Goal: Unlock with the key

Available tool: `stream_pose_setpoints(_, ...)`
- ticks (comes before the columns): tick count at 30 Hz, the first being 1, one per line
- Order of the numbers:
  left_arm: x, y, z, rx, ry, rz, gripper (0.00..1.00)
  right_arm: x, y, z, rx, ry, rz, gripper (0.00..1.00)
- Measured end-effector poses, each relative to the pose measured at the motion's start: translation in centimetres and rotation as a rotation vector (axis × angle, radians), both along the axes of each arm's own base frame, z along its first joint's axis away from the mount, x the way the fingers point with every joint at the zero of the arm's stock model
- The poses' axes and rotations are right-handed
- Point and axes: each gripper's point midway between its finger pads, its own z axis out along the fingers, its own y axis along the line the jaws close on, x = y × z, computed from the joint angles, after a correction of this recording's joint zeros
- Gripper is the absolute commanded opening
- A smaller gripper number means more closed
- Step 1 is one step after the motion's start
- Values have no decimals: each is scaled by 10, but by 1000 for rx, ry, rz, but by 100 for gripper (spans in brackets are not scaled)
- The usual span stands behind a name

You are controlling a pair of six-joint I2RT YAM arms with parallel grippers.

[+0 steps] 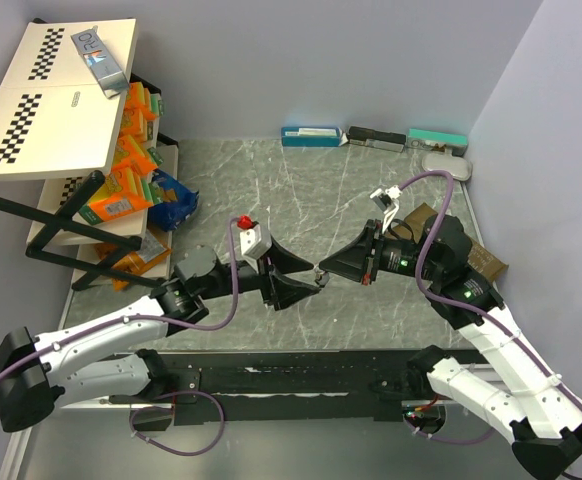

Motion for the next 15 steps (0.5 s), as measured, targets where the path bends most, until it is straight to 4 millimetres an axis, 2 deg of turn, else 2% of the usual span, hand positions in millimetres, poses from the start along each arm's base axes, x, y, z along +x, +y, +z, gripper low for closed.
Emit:
stream_pose_setpoints(10,4,-7,5,-8,-16,-6,54,-2,-1,2,5,-8,2,0)
stream_pose_setpoints(15,3,-8,9,-20,-25,-15,37,-3,-1,3,7,-13,2,0)
